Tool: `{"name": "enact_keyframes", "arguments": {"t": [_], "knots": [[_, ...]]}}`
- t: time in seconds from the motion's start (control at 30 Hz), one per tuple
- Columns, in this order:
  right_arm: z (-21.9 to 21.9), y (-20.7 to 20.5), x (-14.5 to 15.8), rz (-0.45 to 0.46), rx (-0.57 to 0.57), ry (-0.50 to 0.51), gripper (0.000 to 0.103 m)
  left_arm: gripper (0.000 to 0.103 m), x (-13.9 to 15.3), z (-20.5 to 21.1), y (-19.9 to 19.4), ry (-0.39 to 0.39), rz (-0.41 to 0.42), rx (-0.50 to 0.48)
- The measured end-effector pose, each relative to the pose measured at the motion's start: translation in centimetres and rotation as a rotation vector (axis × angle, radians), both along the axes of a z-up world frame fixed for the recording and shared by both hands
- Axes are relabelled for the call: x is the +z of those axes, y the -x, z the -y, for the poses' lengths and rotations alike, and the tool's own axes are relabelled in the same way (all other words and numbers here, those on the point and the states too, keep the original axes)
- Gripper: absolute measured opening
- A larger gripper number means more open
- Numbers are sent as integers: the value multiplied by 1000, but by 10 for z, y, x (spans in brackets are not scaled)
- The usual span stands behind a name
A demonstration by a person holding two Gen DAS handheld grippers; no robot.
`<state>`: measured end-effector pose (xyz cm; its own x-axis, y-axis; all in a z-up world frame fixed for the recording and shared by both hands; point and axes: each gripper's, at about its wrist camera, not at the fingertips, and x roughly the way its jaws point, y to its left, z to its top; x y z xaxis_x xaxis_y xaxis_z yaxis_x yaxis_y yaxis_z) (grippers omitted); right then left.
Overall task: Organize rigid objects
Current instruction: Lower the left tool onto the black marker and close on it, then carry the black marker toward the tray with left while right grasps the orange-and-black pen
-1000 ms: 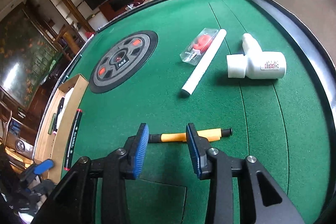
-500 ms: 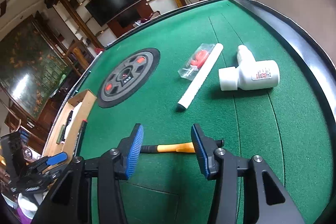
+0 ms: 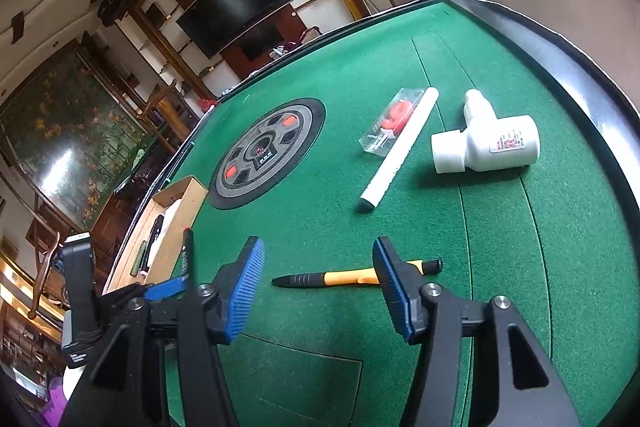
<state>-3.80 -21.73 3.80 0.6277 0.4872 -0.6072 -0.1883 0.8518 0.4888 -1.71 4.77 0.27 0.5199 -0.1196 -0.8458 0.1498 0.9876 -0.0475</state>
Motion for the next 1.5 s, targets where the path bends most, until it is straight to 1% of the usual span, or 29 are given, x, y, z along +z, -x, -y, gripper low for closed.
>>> {"name": "enact_keyframes", "arguments": {"t": [0.03, 0.1, 0.13, 0.17, 0.2, 0.23, 0.3, 0.4, 0.47, 0.5, 0.53, 0.6, 0.63, 0.67, 0.7, 0.73, 0.8, 0.9, 1.0, 1.07, 1.17, 1.2, 1.27, 1.3, 1.37, 1.43, 1.5], "knots": [[0, 0, 0, 3, -3, -1, 56, 32, 1, -3, 0, 20, -9, 7], [0, 1, 1, 9, -4, 0, 56, 32, 2, -5, -3, 33, -16, 26], [0, 1, 1, 8, -4, -1, 56, 35, 3, -8, -6, 49, -19, 44], [0, 1, 1, 10, -5, 0, 56, 47, 3, -10, -8, 75, -24, 53], [1, 1, 1, 10, -7, 2, 56, 56, 3, -14, -12, 102, -32, 68], [1, 1, 1, 9, -9, 3, 56, 71, 4, -17, -16, 121, -37, 93], [3, 0, 0, 4, -14, 2, 56, 71, 7, -19, -25, 138, -30, 111], [2, -2, -1, -1, -14, 6, 56, 72, 11, -15, -46, 63, 15, 126], [3, -2, -1, 0, -18, 9, 56, 72, 3, -15, -62, 47, -1, 140], [3, -2, -1, 2, -23, 14, 56, 72, -1, -14, -67, 5, 13, 157], [3, -2, -1, 4, -28, 17, 56, 72, -6, -13, -68, -15, 28, 161], [4, -2, -1, 9, -41, 31, 56, 72, -9, -8, -64, -39, 53, 134], [5, -3, -1, 10, -46, 36, 56, 48, -9, -8, -58, -21, 67, 105], [5, -3, -2, 7, -48, 38, 56, 28, -10, -10, -56, 17, 47, 79], [5, -4, -3, 3, -49, 39, 56, 20, -9, -11, -51, 24, 46, 61], [5, -5, -4, -2, -50, 40, 56, 16, -9, -11, -47, 45, 27, 45], [5, -7, -6, -16, -47, 41, 56, 16, -8, -15, -34, 70, 13, 24], [6, -9, -8, -24, -55, 45, 56, 16, -9, -21, -20, 110, 15, 29], [7, -10, -10, -29, -69, 51, 56, 16, -9, -19, -14, 109, 34, 40], [9, -12, -12, -35, -79, 52, 56, 18, -10, -14, -9, 90, 50, 41], [11, -15, -18, -53, -96, 65, 56, 18, -7, -10, 1, 83, 58, 12], [12, -17, -20, -63, -100, 66, 56, 18, -6, -11, 5, 91, 61, 2], [12, -20, -22, -70, -95, 58, 57, 18, -6, -19, 11, 127, 61, -1], [10, -21, -24, -74, -90, 59, 57, 18, -7, -25, 12, 165, 53, 9], [5, -22, -27, -95, -61, 59, 59, 18, -8, -34, 14, 220, 46, 24], [-1, -19, -27, -102, -54, 70, 61, 18, -8, -35, 14, 242, 44, 23], [-10, -11, -27, -111, -41, 100, 62, 18, -7, -35, 15, 238, 45, 21]]}}
